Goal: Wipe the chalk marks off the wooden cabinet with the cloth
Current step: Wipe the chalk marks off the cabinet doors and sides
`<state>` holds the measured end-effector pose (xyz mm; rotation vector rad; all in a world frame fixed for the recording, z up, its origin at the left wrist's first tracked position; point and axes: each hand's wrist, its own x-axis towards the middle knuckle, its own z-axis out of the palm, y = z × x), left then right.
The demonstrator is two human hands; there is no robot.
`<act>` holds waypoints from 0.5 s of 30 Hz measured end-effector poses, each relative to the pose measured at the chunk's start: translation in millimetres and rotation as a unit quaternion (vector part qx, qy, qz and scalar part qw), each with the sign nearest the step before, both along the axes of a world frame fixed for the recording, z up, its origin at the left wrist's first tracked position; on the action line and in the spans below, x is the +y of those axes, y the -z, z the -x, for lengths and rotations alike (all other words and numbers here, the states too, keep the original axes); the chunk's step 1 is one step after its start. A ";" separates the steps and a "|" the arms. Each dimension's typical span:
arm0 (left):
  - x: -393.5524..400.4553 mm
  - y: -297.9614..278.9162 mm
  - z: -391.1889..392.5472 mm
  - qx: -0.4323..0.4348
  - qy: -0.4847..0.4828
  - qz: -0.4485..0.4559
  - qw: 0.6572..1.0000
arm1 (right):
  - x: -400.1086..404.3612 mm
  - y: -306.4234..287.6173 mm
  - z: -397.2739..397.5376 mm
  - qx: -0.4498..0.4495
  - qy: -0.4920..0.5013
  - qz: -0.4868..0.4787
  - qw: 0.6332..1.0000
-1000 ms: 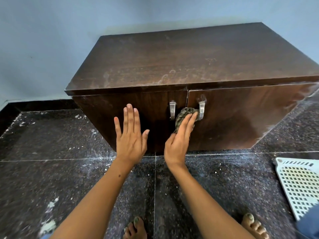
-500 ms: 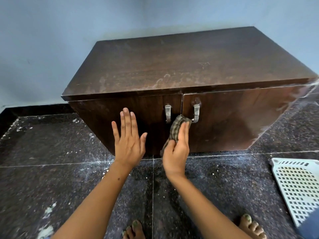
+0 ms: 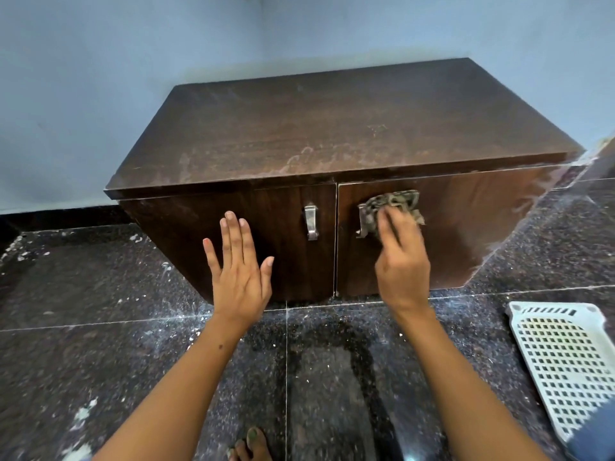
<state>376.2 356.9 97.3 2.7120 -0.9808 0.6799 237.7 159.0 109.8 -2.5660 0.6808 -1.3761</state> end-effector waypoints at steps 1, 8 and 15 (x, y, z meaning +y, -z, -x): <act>-1.1 0.0 0.9 0.003 0.001 0.002 1.000 | -5.0 3.7 5.1 -0.013 0.017 -0.031 0.999; -20.3 -4.0 13.5 0.022 0.004 0.028 0.999 | 41.1 -8.1 -25.5 -0.115 -0.010 -0.171 0.978; -34.0 -12.6 15.1 -0.072 0.097 -0.032 0.992 | -6.1 2.4 -5.3 -0.039 0.028 -0.063 0.997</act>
